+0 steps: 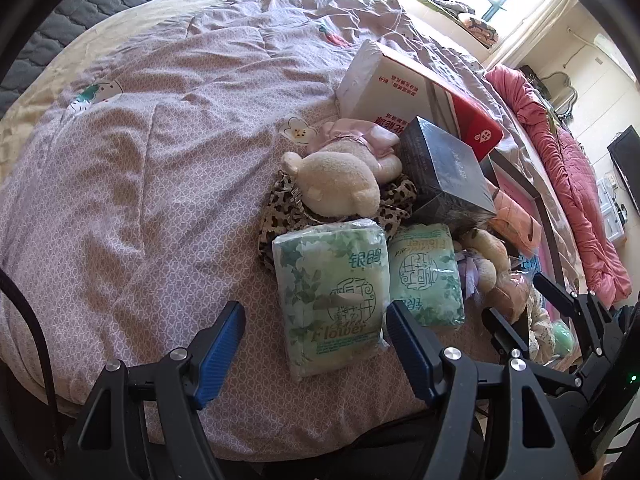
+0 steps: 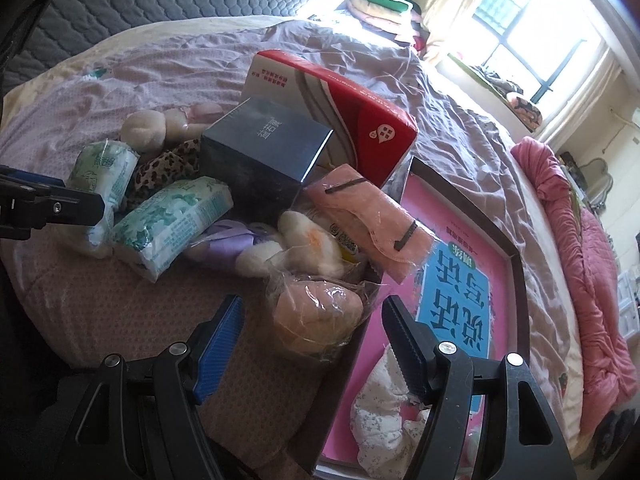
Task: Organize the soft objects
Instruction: 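Grasp the green-white 'Flower' tissue pack with left gripper while right reaches the peach bag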
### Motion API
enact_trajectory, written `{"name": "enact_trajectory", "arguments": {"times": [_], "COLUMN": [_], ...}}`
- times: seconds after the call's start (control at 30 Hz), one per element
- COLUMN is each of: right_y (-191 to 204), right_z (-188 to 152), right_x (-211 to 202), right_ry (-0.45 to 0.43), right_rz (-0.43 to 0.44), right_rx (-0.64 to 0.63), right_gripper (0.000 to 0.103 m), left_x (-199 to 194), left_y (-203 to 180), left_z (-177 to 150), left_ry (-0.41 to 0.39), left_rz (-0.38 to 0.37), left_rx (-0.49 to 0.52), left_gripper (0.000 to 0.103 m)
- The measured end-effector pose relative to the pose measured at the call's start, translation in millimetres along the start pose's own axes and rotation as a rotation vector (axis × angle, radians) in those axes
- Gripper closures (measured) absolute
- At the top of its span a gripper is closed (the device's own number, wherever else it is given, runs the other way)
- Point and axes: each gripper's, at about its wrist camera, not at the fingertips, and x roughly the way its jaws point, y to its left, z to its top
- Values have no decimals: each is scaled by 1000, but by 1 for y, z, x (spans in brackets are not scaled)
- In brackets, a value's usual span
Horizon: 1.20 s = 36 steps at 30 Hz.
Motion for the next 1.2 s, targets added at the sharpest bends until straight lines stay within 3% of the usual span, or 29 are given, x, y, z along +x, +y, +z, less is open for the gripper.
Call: {"name": "enact_trajectory", "arguments": {"times": [0.13, 0.43, 0.83, 1.0, 1.1, 1.2], "right_y": [3, 1, -7, -11, -14, -18], "right_z": [0, 0, -2, -5, -5, -5], "right_x": [7, 15, 8, 4, 0, -4], "right_ry": [7, -3, -27, -36, -50, -63], "right_rz": [-13, -39, -5, 17, 26, 43], "right_rx": [-18, -14, 54, 88, 105, 135], "right_gripper": [30, 43, 51, 52, 52, 52], "left_x": [3, 13, 21, 21, 21, 18], "left_y": [-2, -4, 3, 4, 4, 5], "left_z": [1, 5, 8, 7, 6, 5], "left_ry": [1, 6, -13, -15, -19, -22], "left_rz": [7, 19, 0, 5, -2, -15], "left_rx": [0, -20, -43, -27, -20, -21], "left_gripper": [28, 28, 29, 38, 50, 54]}}
